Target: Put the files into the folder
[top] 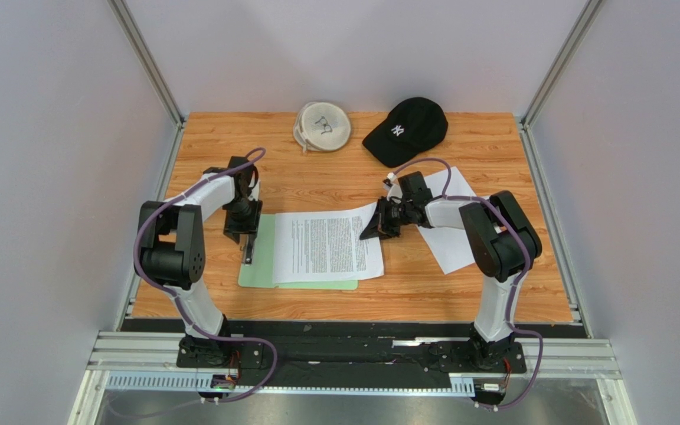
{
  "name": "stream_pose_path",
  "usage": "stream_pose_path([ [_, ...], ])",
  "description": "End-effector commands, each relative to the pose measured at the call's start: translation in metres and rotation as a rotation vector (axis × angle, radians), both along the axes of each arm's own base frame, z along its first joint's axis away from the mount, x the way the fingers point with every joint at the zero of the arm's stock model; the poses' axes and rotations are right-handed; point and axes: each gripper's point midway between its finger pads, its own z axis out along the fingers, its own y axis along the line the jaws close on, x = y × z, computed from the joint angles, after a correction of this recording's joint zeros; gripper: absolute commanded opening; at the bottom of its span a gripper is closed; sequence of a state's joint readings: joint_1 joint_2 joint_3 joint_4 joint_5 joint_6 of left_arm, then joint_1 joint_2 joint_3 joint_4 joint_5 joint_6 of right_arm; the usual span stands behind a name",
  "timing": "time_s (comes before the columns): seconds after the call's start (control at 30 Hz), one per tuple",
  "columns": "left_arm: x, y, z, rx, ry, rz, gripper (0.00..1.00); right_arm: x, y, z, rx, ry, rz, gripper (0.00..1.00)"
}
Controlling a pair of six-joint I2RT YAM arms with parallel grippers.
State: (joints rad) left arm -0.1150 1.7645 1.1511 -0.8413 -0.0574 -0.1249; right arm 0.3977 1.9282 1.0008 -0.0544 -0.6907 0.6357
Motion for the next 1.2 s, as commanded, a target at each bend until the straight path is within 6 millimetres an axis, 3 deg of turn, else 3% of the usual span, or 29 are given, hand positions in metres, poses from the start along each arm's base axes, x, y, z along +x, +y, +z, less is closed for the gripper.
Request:
stream_pose_path([
  [0.0,-0.005,-0.002,-0.004,-0.002,0.032,-0.032,0.53,0.002,0.005,0.007,0.036,-0.03,0.013,0.0],
  [0.23,-0.011,-0.011,-0.011,-0.041,0.066,-0.053,0.55,0.002,0.005,0.006,0.035,-0.031,0.017,0.0],
  [0.57,0.003,-0.025,0.023,-0.097,-0.085,-0.039,0.59,0.001,0.005,0.003,0.037,-0.024,0.024,0.0],
  [0.87,-0.014,-0.018,-0.003,-0.054,0.031,-0.045,0.5,0.002,0.005,0.008,0.04,-0.04,0.028,0.0],
  [1.17,-0.013,-0.014,-0.011,-0.016,0.058,-0.06,0.52,0.001,0.006,0.009,0.041,-0.043,0.033,0.0],
])
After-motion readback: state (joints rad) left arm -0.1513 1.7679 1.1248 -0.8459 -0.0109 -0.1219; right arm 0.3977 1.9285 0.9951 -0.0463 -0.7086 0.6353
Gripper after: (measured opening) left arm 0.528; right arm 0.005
